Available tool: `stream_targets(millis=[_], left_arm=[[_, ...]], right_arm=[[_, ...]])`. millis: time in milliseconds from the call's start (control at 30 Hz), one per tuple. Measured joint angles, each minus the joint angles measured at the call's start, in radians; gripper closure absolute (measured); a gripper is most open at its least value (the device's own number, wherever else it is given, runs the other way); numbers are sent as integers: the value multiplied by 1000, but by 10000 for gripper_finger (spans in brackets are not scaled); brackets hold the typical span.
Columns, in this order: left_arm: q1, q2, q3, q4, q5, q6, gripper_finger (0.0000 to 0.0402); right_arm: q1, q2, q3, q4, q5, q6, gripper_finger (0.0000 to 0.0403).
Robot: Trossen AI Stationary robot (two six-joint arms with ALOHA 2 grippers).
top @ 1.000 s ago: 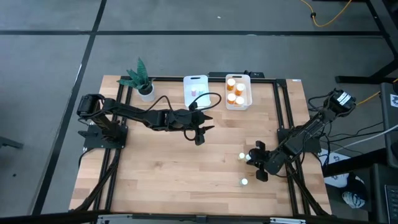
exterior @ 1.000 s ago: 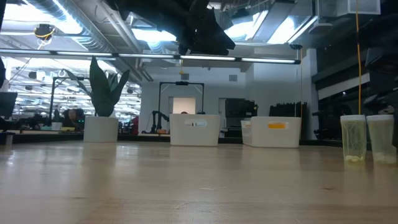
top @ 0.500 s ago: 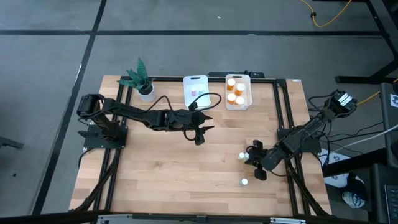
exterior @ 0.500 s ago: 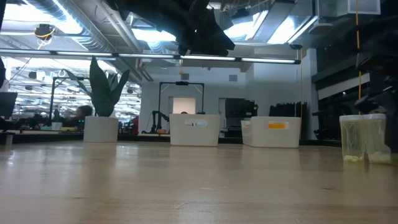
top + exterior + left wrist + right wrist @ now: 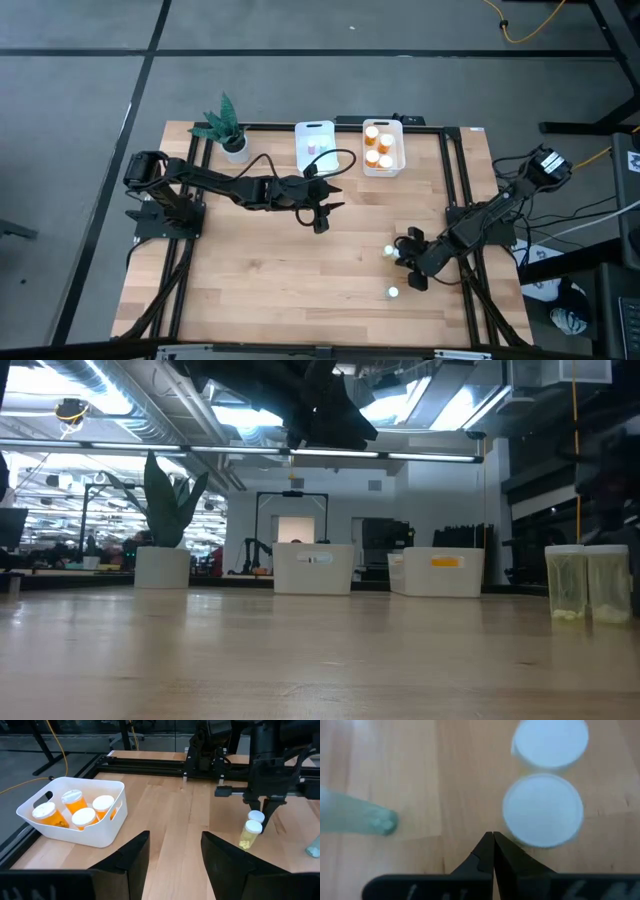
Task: Pick and place medicine bottles into bin by pill shape (circle, oval)
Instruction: Put the small yellow tablet bottle into the left white bin
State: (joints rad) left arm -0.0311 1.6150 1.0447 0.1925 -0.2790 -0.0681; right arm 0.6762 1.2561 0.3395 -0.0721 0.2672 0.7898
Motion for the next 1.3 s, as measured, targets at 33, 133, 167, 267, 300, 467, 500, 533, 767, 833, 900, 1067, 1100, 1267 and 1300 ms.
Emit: stream_targets(millis=[33, 133, 167, 267, 300, 467, 500, 533, 767, 833, 900, 1067, 1100, 1267, 1300], left_arm=[[0, 0, 0, 0, 0, 0, 233], [0, 0, 0, 0, 0, 0, 233], [0, 0, 0, 0, 0, 0, 233], [0, 0, 0, 0, 0, 0, 233], [0, 0, 0, 0, 0, 0, 233], [0, 0, 0, -1, 0, 0, 233], [0, 0, 0, -1, 0, 0, 233], [0, 0, 0, -1, 0, 0, 233], [0, 0, 0, -1, 0, 0, 233], [0, 0, 0, -1, 0, 0, 233], [0, 0, 0, -1, 0, 0, 233], [0, 0, 0, -1, 0, 0, 233], [0, 0, 0, -1, 0, 0, 233], [0, 0, 0, -1, 0, 0, 233], [0, 0, 0, -1, 0, 0, 233]], right_arm=[[0, 12, 0, 0, 1, 8, 399], [1, 38, 1, 9, 22, 17, 399], [1, 41, 2, 13, 23, 16, 399], [1, 43, 2, 20, 35, 12, 399], [1, 44, 2, 22, 43, 10, 399], [0, 45, 1, 23, 61, -11, 399], [0, 45, 0, 23, 71, -13, 399], [0, 45, 0, 22, 74, -13, 399], [-8, 45, 0, 21, 100, -32, 399], [-23, 45, 0, 22, 99, -41, 399], [-41, 45, 0, 22, 98, -64, 399], [-91, 45, 0, 22, 89, -125, 399], [-103, 45, 0, 22, 83, -140, 399], [-152, 45, 0, 23, 68, -195, 399], [-160, 45, 0, 24, 67, -202, 399]])
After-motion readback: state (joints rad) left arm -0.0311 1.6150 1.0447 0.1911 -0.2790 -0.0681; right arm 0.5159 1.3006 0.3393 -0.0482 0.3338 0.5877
